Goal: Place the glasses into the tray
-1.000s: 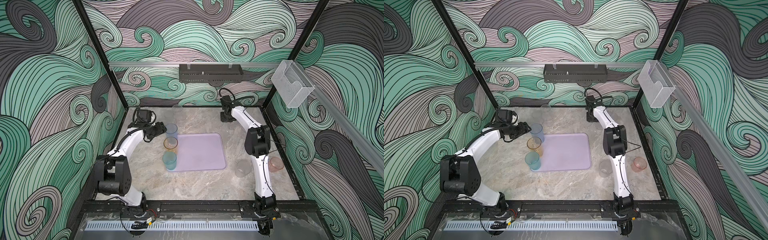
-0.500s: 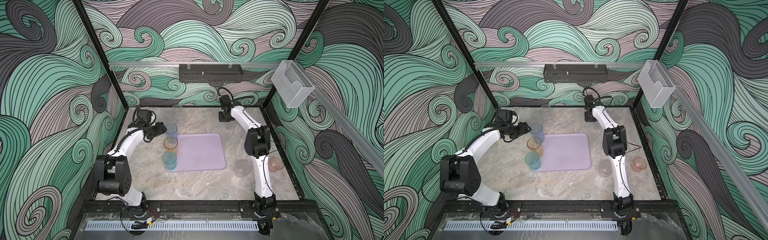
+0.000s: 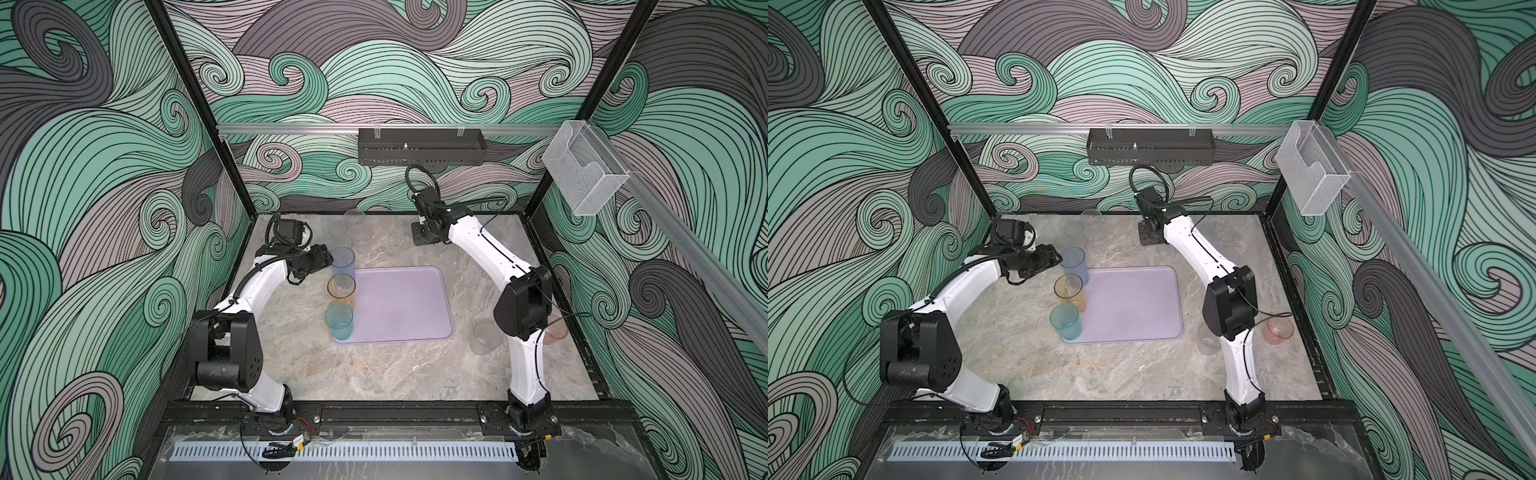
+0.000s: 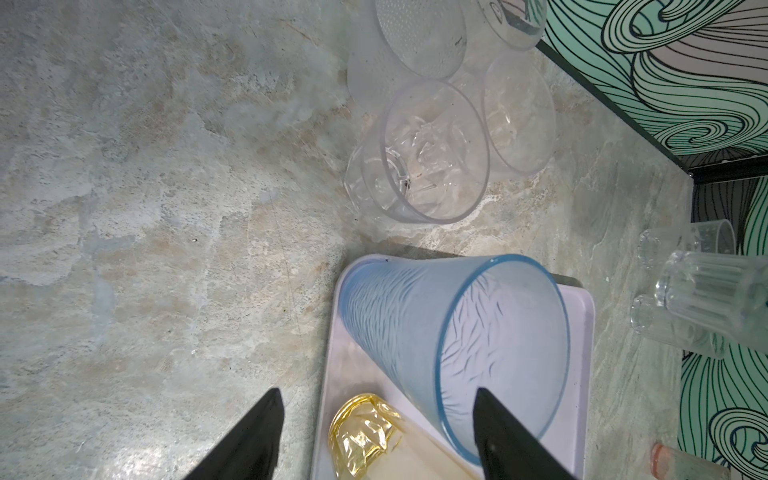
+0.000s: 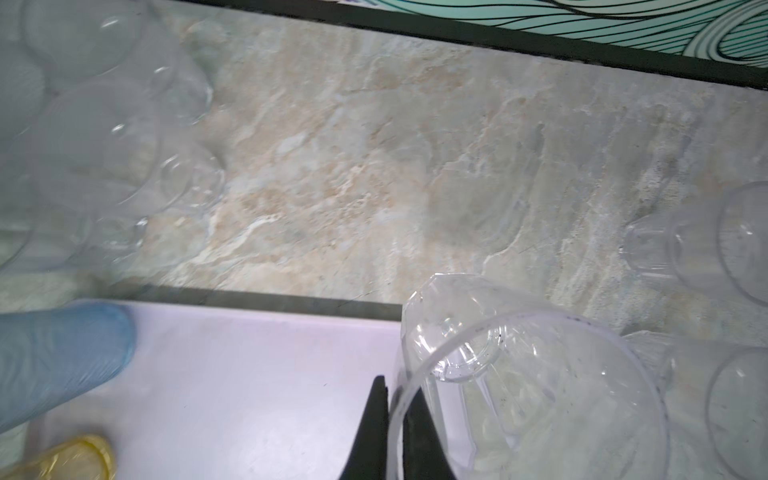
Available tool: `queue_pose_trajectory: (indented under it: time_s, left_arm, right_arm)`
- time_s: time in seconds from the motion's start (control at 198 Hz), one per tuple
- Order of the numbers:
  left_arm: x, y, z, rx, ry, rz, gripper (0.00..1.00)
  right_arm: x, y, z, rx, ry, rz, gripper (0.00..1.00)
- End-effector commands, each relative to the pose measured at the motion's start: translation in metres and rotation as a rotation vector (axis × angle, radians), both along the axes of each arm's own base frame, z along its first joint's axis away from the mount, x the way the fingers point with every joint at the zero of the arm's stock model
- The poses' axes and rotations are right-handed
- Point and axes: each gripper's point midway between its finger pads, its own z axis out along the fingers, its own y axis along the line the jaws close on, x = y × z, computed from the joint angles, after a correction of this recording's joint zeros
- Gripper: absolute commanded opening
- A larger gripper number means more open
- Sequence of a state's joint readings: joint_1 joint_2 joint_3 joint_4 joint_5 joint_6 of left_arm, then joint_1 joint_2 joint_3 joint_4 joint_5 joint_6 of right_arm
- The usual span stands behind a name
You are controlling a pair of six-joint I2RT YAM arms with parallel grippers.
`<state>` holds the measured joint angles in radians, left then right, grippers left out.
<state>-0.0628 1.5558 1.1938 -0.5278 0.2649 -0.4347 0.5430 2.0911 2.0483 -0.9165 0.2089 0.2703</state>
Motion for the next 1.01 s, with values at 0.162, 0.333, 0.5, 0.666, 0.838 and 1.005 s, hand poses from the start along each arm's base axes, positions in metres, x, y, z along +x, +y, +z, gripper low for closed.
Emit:
queue_pose_trajectory:
  time_s: [0.162, 0.333, 0.5, 0.666, 0.838, 1.005]
  left_arm:
    - [-0.002, 0.000, 0.008, 0.017, -0.011, -0.007, 0.75]
    - [-0.003, -0.001, 0.008, 0.015, -0.013, -0.010, 0.74]
    - [-0.005, -0.001, 0.007, 0.015, -0.015, -0.010, 0.75]
    - [-0.004, -0.001, 0.006, 0.011, -0.016, -0.006, 0.75]
    - [-0.005, 0.000, 0.005, 0.019, -0.010, -0.003, 0.75]
    - [-0.005, 0.002, 0.004, 0.026, -0.015, 0.001, 0.75]
  right_arm:
    - [-0.057, 0.079, -0.011, 0.065, 0.069, 0.142, 0.00]
    - [-0.073, 0.108, -0.031, 0.086, 0.117, 0.183, 0.00]
    - [-0.081, 0.116, -0.051, 0.086, 0.163, 0.192, 0.00]
    - [-0.083, 0.114, -0.062, 0.069, 0.181, 0.190, 0.00]
    - [-0.086, 0.113, -0.068, 0.076, 0.191, 0.185, 0.00]
    - [-0.084, 0.124, -0.071, 0.088, 0.190, 0.202, 0.00]
